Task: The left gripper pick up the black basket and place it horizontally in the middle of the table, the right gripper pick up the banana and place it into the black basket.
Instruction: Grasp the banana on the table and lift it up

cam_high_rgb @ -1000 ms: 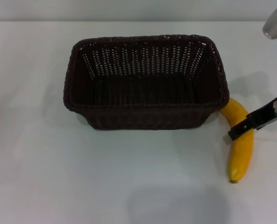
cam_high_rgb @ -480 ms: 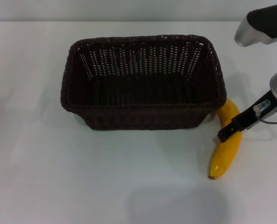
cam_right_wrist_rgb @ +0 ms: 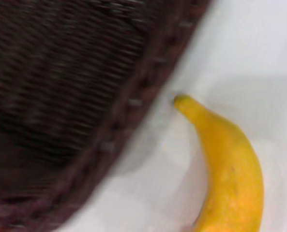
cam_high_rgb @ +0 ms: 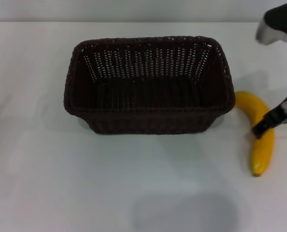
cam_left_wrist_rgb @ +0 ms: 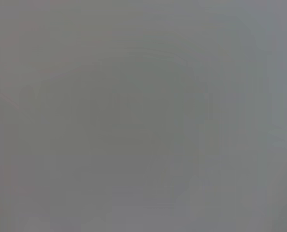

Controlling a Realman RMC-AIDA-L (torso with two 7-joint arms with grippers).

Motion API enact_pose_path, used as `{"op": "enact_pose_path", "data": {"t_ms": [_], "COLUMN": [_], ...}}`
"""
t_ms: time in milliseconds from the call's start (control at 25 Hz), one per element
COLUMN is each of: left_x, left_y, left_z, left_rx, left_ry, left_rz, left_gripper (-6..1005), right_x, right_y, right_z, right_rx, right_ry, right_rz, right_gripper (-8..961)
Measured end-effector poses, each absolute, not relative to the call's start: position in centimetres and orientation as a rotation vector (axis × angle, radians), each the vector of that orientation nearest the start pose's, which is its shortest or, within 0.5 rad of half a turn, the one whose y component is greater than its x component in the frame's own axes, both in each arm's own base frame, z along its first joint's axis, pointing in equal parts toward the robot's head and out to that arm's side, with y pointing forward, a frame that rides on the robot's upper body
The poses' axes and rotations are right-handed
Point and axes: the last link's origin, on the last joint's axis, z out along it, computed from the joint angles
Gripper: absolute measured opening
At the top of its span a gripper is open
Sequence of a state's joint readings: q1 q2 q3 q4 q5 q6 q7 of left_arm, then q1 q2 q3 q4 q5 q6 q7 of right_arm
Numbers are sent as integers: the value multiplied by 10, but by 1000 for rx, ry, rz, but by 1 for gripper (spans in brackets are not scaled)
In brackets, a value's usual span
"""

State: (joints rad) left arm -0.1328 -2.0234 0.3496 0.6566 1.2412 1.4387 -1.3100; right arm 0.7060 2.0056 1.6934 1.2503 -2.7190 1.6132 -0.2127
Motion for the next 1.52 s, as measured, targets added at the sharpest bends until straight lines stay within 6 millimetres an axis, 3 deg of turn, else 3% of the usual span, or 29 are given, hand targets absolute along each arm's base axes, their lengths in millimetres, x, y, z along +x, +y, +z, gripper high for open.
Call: {"op": "enact_pose_path", "data": {"t_ms": [280,720,1520], "left_x": [-392,-392,-392], "left_y": [240,240,240], "left_z": [170,172,172], "left_rx": [-1467,-1468,-1467], "left_ry": [-734,-734,-737], "left_rz": [-1070,-1073,-1073], "left_gripper": [723,723,724], "right_x": [200,196,194], "right_y": [376,380,381], "right_z": [37,26,30], "right_rx": [-2228,-2256,-2231], "right_ry": [1252,1274,1244], "right_rz": [-641,-570,-559], "right_gripper": [839,825,826]}}
